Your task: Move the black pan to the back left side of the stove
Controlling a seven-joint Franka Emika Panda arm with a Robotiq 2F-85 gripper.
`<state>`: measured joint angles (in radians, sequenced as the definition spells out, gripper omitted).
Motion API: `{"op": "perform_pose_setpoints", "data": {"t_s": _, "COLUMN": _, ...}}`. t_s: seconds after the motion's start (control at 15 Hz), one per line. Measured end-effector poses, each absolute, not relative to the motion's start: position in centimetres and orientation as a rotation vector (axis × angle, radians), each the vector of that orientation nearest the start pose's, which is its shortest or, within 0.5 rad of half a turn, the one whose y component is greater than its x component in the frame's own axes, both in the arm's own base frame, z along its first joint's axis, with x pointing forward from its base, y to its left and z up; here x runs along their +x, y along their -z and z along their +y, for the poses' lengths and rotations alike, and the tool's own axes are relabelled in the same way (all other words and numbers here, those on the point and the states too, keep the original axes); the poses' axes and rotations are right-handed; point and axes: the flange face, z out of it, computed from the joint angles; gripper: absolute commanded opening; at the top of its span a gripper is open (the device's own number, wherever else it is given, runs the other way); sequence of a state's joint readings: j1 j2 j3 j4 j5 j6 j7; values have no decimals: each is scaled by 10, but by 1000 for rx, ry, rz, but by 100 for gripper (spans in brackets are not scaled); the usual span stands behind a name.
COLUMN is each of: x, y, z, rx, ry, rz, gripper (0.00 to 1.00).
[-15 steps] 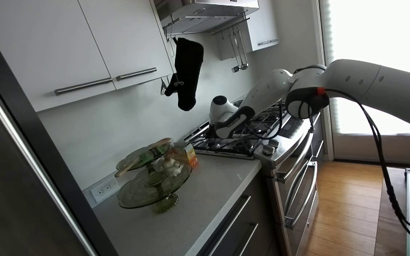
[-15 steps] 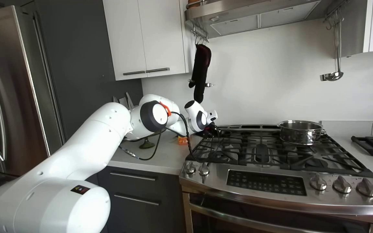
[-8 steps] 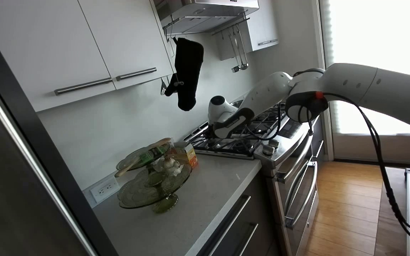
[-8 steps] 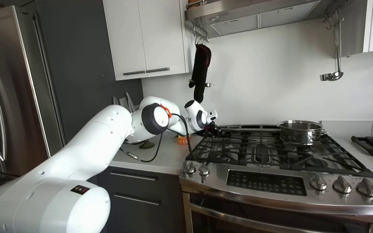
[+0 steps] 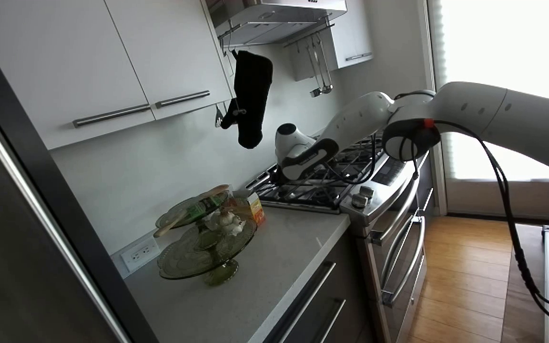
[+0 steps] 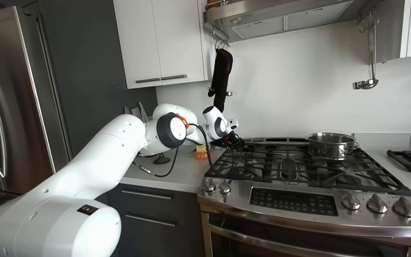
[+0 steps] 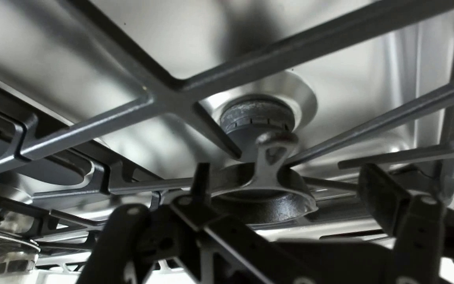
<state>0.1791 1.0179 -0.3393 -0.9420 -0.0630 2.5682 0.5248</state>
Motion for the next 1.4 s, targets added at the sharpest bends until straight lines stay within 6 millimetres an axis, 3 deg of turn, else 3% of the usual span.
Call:
{"op": "perform_pose_setpoints", "data": {"t_s": 0.33, "x": 816, "y": -387, "z": -9, "rx": -3180, "ry": 847, "rz": 545, "gripper": 100}}
{"op": "perform_pose_setpoints", "data": {"t_s": 0.6, "x": 790, "y": -423, "z": -13, "rx": -3239, "ry": 624, "rz": 322, "gripper": 100}}
{"op": "perform_pose_setpoints", "data": {"t_s": 0.87, "x": 756, "y": -437, "z": -18, "rx": -3263, "ry": 457, "rz": 123, "gripper": 100}}
{"op": "perform_pose_setpoints", "data": {"t_s": 1.13, "x": 720, "y": -448, "z": -27, "rx": -3285, "ry": 377, "rz": 41, "gripper": 100}}
{"op": "perform_pose_setpoints", "data": {"t_s": 1.4, "x": 678, "y": -455, "z": -17, "rx": -3273, "ry": 307, "rz": 7, "gripper": 100}}
